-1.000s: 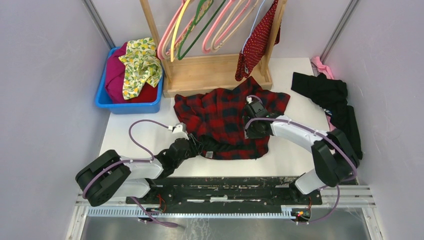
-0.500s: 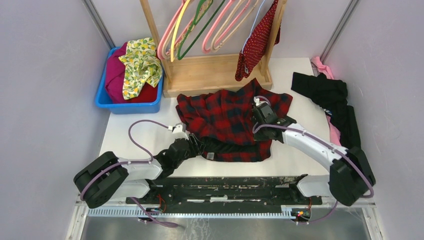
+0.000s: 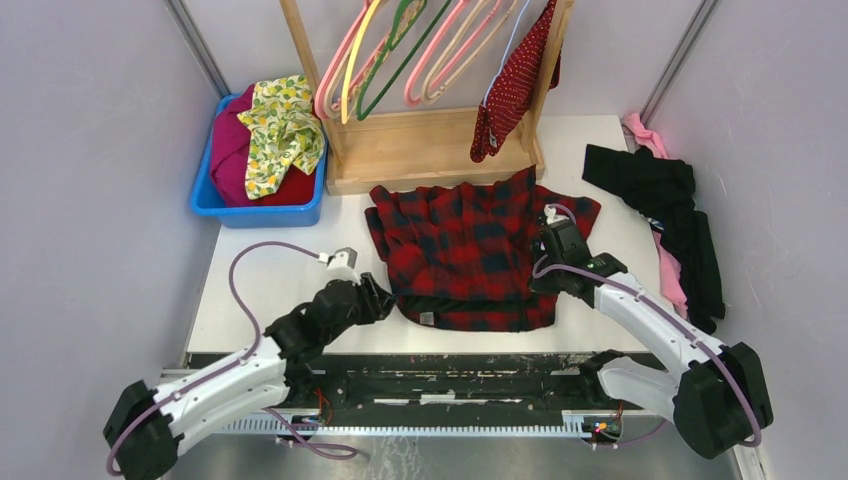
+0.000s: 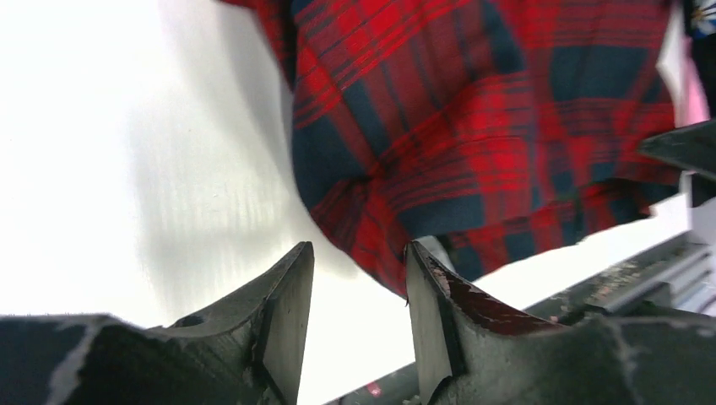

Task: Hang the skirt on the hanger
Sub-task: Flatten out the skirt at the center of the board.

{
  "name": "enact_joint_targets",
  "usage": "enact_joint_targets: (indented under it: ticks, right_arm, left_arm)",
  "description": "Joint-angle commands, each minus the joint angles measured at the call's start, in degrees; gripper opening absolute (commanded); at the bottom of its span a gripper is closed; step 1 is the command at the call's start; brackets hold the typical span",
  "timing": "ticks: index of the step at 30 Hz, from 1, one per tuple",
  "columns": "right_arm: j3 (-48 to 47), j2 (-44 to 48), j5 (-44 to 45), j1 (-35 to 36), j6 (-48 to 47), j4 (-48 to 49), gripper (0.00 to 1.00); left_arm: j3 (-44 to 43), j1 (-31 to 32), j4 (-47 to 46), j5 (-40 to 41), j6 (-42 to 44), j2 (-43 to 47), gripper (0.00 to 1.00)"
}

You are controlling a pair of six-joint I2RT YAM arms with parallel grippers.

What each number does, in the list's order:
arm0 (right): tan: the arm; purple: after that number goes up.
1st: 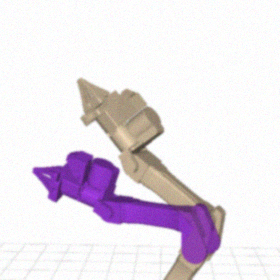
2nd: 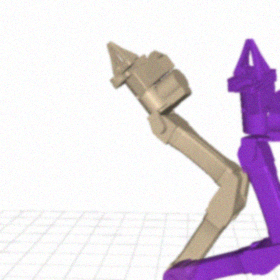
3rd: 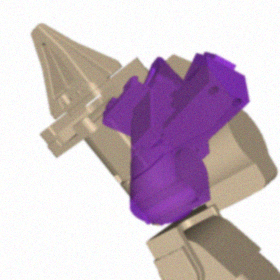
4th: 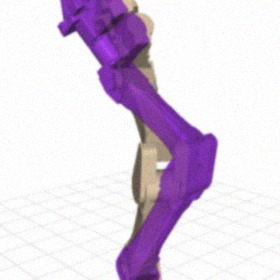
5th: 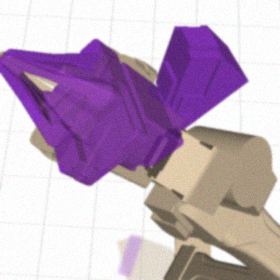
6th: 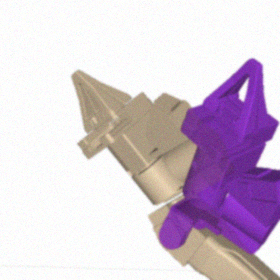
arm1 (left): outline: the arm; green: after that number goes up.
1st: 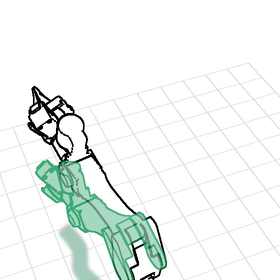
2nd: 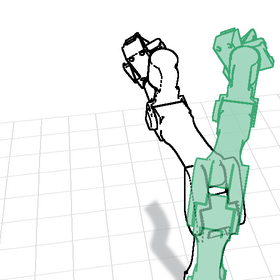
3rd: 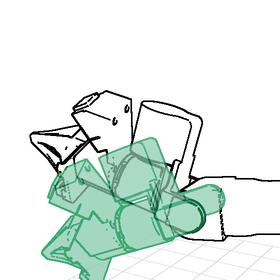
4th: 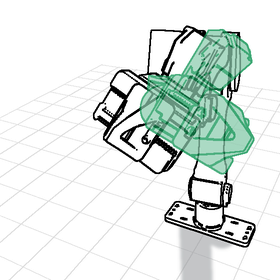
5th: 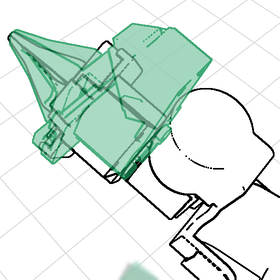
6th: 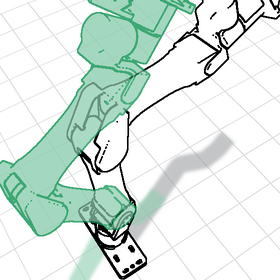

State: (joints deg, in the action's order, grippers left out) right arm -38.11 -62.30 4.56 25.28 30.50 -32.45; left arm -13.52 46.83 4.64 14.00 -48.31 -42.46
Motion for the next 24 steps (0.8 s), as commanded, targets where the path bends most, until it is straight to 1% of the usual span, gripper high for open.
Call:
enact_joint_targets:
  ticks: [1, 6, 8, 12, 15, 19, 22, 23, 24]
  right_arm:
    - [1.08, 2.44, -3.33, -0.98, 0.95, 3.24, 0.01]
    - [0.38, 5.61, -2.22, -1.29, 0.02, -1.23, 0.01]
    - [0.55, 7.63, -2.72, -1.62, 0.51, -2.06, 0.01]
    - [-0.37, 8.99, -4.35, -1.79, 1.16, -3.61, 0.01]
    - [-1.79, 9.06, -6.01, -1.80, 1.03, -6.07, 0.01]
    - [-2.05, 9.83, -7.49, -1.80, 0.61, -8.69, 0.01]
    - [-1.58, 10.12, -9.37, -1.73, 0.57, -9.01, 0.01]
    - [-1.54, 10.22, -10.33, -1.72, 0.73, -8.88, 0.05]
    - [-1.53, 10.27, -11.15, -1.79, 0.85, -8.82, 0.20]
  left_arm:
    - [-5.27, -0.08, 9.56, 0.37, -0.26, 6.28, 0.51]
    - [-10.97, -0.10, 7.95, -2.73, 1.28, -3.56, 0.50]
    - [-11.38, -0.08, 4.28, -4.51, 1.07, -6.06, 0.50]
    - [-14.94, -0.05, 0.66, -2.97, 2.85, -11.94, 0.50]
    - [-20.99, -0.08, 0.47, -3.08, 4.93, -18.45, 0.50]
    - [-25.89, -0.11, -0.81, -4.42, 5.68, -22.92, 0.50]
    - [-26.41, -0.07, -2.94, -5.07, 6.06, -25.71, 0.50]
    - [-26.00, -0.06, -3.72, -4.90, 6.39, -27.19, 0.50]
    - [-25.61, -0.07, -4.14, -4.86, 6.70, -29.17, 0.50]
